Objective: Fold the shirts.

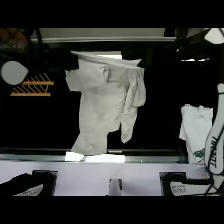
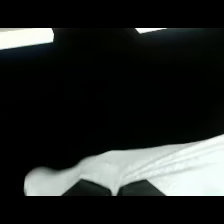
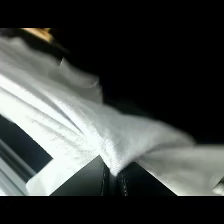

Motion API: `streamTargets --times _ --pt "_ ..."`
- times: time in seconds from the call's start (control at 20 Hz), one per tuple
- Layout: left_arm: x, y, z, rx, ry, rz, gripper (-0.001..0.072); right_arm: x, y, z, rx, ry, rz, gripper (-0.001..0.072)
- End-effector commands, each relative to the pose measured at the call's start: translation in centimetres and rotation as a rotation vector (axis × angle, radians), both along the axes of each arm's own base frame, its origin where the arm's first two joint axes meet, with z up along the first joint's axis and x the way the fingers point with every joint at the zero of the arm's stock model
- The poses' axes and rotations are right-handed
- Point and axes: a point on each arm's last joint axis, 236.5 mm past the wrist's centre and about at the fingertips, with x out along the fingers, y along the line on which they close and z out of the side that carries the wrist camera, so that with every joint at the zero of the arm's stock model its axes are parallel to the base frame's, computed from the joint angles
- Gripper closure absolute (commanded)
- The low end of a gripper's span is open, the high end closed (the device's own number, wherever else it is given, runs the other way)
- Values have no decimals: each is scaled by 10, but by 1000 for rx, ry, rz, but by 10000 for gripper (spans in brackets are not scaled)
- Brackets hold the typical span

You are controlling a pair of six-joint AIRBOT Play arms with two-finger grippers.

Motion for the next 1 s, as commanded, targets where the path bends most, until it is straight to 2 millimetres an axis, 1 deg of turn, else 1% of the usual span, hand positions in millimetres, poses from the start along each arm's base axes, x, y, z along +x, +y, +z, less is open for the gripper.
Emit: streamTargets --times 0.0,0.05,0.1,0.2,0.25,0.3,0.35,0.4,0.45,0.5,0.55,0.6,0.65,0.7,0.8,0.85,0.9,0.95 --pt "13 -15 -114 -54 299 49 666 16 -2 -103 -12 331 -83 677" --pt "10 -30 -134 -74 353 31 665 16 3 -114 -3 371 -90 677" --pt "8 -42 -150 -87 396 16 664 17 7 -121 -3 385 -91 677" --pt "1 -62 -175 -102 463 -8 633 21 14 -122 3 370 -94 675" --pt "-2 -68 -183 -108 492 -15 514 23 14 -120 9 363 -104 620" --pt "-6 -67 -188 -96 518 -17 286 23 14 -116 8 358 -105 432" --pt "-12 -58 -192 -51 543 -37 92 19 8 -114 -13 354 -101 258" --pt "-21 -42 -196 21 586 -73 82 13 -5 -113 -73 346 -92 198" --pt "-31 -17 -200 102 644 -88 82 5 -26 -114 -161 346 -97 198" --pt "-39 10 -204 163 700 -83 83 -7 -56 -117 -285 368 -123 198" --pt "-48 36 -208 199 761 -71 82 -16 -78 -116 -372 382 -145 198" --pt "-53 55 -212 193 812 -40 82 -22 -91 -113 -426 380 -165 198" --pt "-59 68 -218 161 863 -10 82 -27 -94 -111 -434 379 -171 198" --pt "-69 74 -230 107 921 6 83 -40 -88 -111 -411 397 -155 198" --pt "-87 81 -261 24 1012 25 83 -69 -68 -121 -327 454 -101 198" --pt "-92 81 -277 -10 1027 43 84 -84 -63 -132 -307 482 -92 198" --pt "-91 79 -289 -46 1021 61 83 -96 -63 -145 -301 507 -99 196" --pt "-86 72 -299 -92 1000 77 84 -107 -64 -160 -298 529 -111 192"
